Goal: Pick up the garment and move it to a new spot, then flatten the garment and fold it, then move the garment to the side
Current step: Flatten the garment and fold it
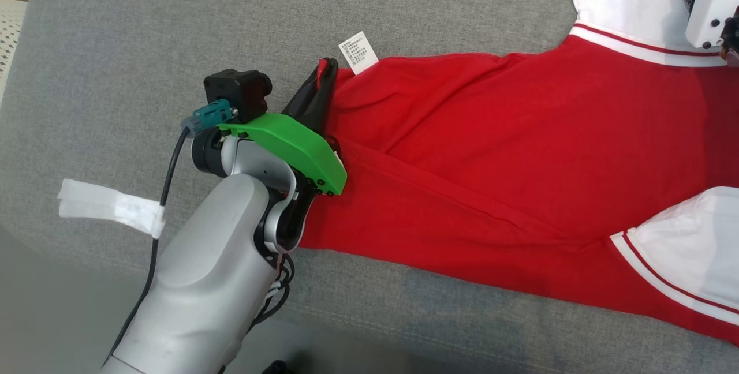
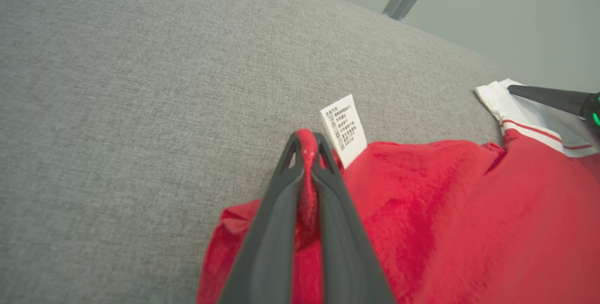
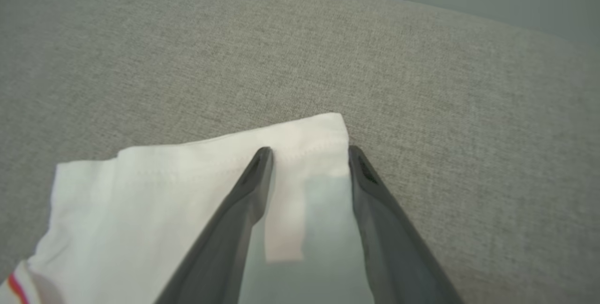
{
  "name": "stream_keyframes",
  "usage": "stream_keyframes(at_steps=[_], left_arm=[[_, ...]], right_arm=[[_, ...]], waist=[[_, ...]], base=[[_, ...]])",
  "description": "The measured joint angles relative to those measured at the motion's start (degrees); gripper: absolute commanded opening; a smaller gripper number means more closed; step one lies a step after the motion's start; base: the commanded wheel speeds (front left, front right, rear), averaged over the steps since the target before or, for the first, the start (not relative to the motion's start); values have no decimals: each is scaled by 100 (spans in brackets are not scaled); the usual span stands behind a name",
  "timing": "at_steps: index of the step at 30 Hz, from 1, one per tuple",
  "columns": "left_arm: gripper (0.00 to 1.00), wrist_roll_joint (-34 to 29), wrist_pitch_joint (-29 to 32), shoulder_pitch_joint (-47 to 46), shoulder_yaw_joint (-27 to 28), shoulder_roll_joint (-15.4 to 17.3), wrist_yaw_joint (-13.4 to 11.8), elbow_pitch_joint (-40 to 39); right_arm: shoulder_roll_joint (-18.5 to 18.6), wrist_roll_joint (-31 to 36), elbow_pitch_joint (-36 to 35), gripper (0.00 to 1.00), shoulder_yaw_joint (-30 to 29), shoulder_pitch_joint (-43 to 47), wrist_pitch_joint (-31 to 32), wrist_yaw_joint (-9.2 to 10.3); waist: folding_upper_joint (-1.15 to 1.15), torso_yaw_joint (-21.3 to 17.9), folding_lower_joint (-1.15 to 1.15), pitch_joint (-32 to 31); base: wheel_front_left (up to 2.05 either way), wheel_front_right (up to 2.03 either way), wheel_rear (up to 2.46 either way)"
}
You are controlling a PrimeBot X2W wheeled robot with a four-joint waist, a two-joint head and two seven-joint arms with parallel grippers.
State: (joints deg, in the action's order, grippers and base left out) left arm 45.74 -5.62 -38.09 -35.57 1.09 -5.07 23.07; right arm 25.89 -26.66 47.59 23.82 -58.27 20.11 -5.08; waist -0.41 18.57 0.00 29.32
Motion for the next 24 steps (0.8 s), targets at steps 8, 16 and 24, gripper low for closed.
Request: stream_keyframes(at_steps=[8,16,24], left_arm=[[0,10,-58,-1,-27,0,-48,48],[0,21,-258,-15,293,0,-102,252],[0,59,-409,-29,603,164,-105,557]], right_arm=[[-41,129,51,0,120,-47,-456,-56],[-131,277,-21,0,278,-126,-1268,-144],[-259,274,-281,0,409,419,-2572,-198]], waist=[[0,-15,0,-1],[0,-184,0,-77],[0,-472,0,-324]], base=[[0,0,0],[0,0,0],[0,0,0]])
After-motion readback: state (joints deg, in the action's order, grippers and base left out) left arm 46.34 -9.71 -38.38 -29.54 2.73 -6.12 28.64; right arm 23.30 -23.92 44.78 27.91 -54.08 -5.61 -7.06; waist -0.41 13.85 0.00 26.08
